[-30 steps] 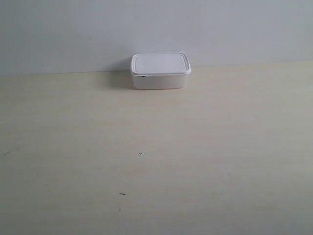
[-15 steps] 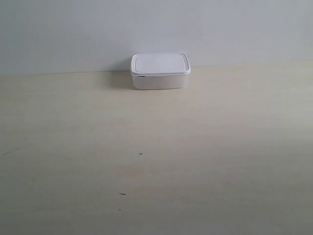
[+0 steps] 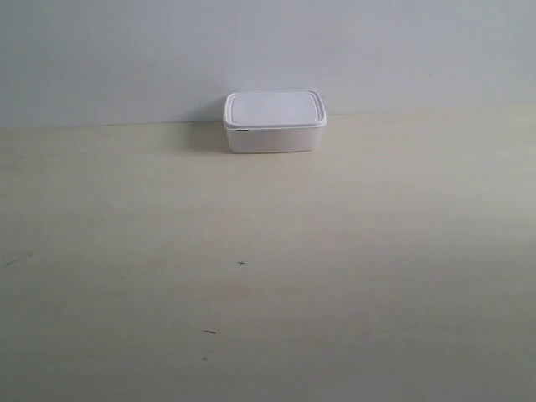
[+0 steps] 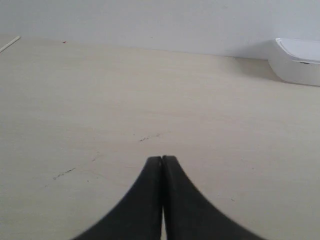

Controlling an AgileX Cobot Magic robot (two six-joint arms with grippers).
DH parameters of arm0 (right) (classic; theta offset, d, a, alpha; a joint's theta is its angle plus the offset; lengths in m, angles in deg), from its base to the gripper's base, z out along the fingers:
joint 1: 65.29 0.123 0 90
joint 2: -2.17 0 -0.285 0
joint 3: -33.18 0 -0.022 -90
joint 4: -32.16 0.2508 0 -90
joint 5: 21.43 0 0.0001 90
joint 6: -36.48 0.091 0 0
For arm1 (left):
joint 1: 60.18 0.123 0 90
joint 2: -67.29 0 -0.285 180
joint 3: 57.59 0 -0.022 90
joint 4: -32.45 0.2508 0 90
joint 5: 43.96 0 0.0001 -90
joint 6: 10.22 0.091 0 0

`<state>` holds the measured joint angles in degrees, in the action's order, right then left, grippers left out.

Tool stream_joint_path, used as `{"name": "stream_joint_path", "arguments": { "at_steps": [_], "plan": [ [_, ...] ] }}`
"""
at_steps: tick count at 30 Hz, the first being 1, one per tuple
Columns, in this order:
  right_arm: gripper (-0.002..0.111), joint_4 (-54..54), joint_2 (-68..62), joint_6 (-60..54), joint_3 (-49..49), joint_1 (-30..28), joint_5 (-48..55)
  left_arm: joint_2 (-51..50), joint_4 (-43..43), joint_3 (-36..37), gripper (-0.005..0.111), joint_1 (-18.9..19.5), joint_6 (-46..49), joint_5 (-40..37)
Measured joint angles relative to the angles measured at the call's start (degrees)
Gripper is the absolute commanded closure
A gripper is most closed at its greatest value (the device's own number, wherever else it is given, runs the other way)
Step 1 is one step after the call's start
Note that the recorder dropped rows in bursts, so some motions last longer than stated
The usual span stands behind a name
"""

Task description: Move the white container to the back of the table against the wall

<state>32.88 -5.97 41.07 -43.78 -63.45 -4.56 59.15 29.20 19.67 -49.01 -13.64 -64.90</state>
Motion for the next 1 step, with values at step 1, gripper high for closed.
{"name": "stream_joint_path", "arguments": {
  "at_steps": [1],
  "plan": [
    [0.108, 0.0, 0.0, 0.0, 0.0, 0.0, 0.0, 0.0, 0.0, 0.0, 0.107, 0.0, 0.0, 0.0]
  ]
}}
